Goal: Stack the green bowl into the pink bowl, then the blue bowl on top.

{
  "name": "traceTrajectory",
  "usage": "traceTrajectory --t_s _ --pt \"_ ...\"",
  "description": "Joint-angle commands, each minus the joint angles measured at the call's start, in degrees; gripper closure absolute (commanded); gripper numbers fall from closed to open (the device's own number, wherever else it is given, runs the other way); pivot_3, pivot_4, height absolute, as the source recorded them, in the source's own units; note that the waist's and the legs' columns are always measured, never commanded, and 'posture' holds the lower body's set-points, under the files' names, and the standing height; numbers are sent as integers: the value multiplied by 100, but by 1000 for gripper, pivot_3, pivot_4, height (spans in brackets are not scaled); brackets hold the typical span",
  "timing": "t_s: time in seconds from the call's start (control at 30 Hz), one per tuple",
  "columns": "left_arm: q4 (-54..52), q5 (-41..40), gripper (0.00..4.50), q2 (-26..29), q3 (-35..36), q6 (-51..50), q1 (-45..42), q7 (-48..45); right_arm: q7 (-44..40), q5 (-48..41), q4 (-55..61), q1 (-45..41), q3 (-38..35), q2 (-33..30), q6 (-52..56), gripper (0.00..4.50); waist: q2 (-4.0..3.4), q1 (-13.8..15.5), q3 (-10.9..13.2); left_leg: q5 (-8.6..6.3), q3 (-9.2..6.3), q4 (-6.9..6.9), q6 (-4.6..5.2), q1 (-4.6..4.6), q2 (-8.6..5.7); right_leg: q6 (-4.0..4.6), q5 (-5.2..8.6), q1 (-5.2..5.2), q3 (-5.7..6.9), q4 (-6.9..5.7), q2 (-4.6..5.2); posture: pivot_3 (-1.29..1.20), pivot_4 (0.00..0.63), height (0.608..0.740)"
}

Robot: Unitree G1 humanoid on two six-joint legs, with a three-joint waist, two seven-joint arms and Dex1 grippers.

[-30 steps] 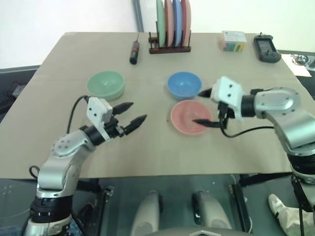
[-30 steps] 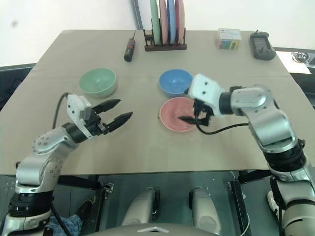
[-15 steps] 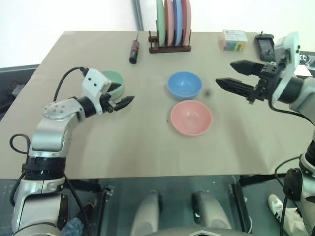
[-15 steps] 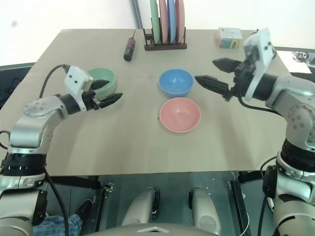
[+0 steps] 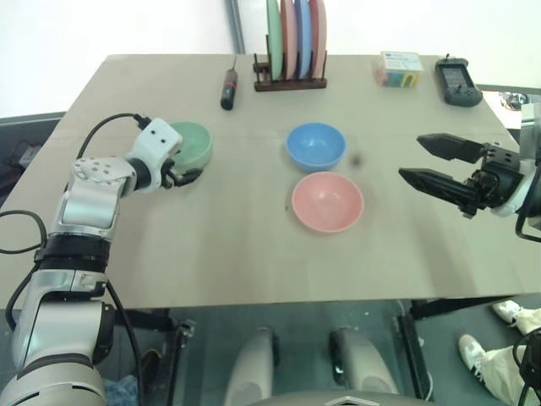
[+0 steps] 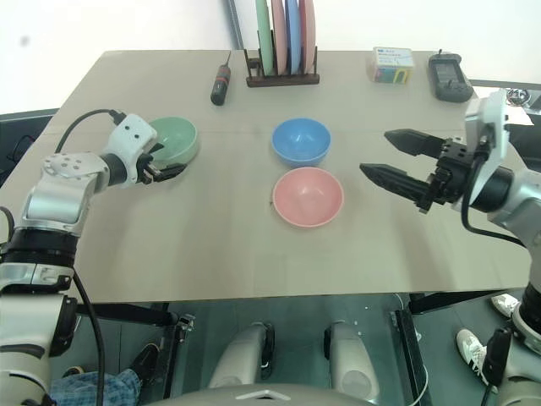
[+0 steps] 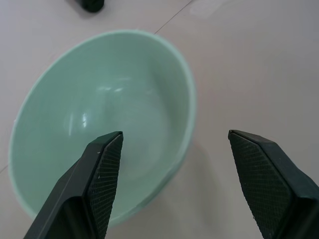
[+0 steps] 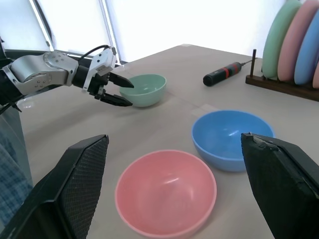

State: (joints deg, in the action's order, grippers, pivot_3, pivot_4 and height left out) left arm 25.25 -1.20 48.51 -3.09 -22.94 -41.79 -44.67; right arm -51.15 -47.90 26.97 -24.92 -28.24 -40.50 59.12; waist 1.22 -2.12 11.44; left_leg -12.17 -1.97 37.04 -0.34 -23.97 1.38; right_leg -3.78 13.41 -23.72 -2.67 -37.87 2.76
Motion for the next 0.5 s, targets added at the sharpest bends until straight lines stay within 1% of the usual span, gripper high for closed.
traceTrajectory --t_s 0.03,0.2,0.4,0.43,0.5 --pt "335 306 872 118 -46 130 -268 139 -90 -458 78 161 -385 -163 -213 65 0 1 0 0 0 0 0 0 0 0 0 0 0 0 0 0 150 740" --pt "734 560 872 94 -182 113 -383 177 -322 -506 186 572 -325 -359 -551 65 2 6 0 0 -3 1 0 -1 0 0 0 0 2 -1 -1 0 150 740" --pt "998 727 872 38 -223 396 -462 142 -259 -646 119 677 -280 -510 -826 65 2 3 0 0 -1 5 0 -1 0 -1 0 0 0 -3 0 0 150 740" --pt "1004 754 1133 37 -251 490 -463 100 -248 -664 113 696 -277 -531 -856 5 2 4 0 0 -1 5 0 -1 1 -1 0 0 1 -3 0 0 150 740" --pt "1009 788 1491 33 -280 567 -453 50 -225 -704 112 733 -269 -562 -906 0 2 10 0 0 -1 6 0 -2 0 -1 0 0 0 -3 0 0 150 740"
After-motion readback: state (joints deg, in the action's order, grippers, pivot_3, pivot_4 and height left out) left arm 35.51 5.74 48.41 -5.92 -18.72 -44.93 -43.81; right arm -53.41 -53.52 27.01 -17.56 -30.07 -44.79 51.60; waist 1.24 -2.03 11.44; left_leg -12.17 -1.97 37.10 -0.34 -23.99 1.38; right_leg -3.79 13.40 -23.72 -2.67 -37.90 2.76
